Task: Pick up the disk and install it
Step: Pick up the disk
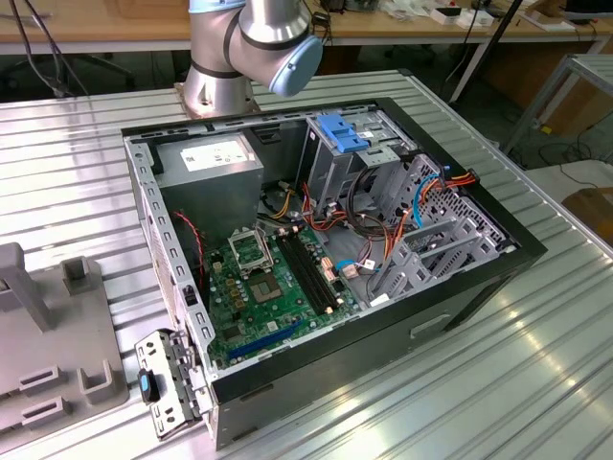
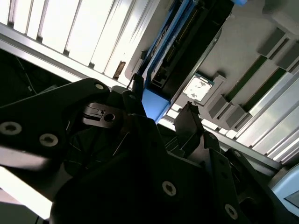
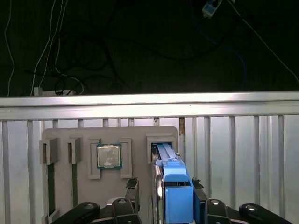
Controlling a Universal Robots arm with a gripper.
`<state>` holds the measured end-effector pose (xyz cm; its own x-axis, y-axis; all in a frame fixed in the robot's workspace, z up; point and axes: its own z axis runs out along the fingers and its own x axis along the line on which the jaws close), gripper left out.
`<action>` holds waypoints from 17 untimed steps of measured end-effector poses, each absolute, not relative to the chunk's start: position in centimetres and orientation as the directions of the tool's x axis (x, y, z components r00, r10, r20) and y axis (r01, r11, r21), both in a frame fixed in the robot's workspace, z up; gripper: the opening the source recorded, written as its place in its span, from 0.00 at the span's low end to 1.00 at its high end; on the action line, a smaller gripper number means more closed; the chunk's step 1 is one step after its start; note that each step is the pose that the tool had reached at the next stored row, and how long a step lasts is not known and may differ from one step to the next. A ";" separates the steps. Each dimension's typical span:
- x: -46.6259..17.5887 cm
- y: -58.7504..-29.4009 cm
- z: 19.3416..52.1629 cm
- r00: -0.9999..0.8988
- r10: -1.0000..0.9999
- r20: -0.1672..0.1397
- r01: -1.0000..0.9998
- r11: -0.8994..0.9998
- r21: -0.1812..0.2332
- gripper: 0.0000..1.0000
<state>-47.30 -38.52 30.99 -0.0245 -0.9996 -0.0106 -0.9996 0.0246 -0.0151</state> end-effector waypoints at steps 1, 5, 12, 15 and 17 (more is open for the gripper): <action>-47.3 -38.5 30.9 -0.024 -1.000 -0.011 -1.000 0.025 -0.015 0.54; -47.3 -38.5 30.9 -0.025 -1.000 -0.011 -1.000 0.025 -0.015 0.54; -47.3 -38.5 30.8 -0.024 -1.000 -0.011 -1.000 0.025 -0.015 0.54; -47.3 -38.5 30.8 -0.025 -1.000 -0.011 -1.000 0.025 -0.015 0.54; -47.3 -38.5 30.8 -0.024 -1.000 -0.011 -1.000 0.025 -0.015 0.54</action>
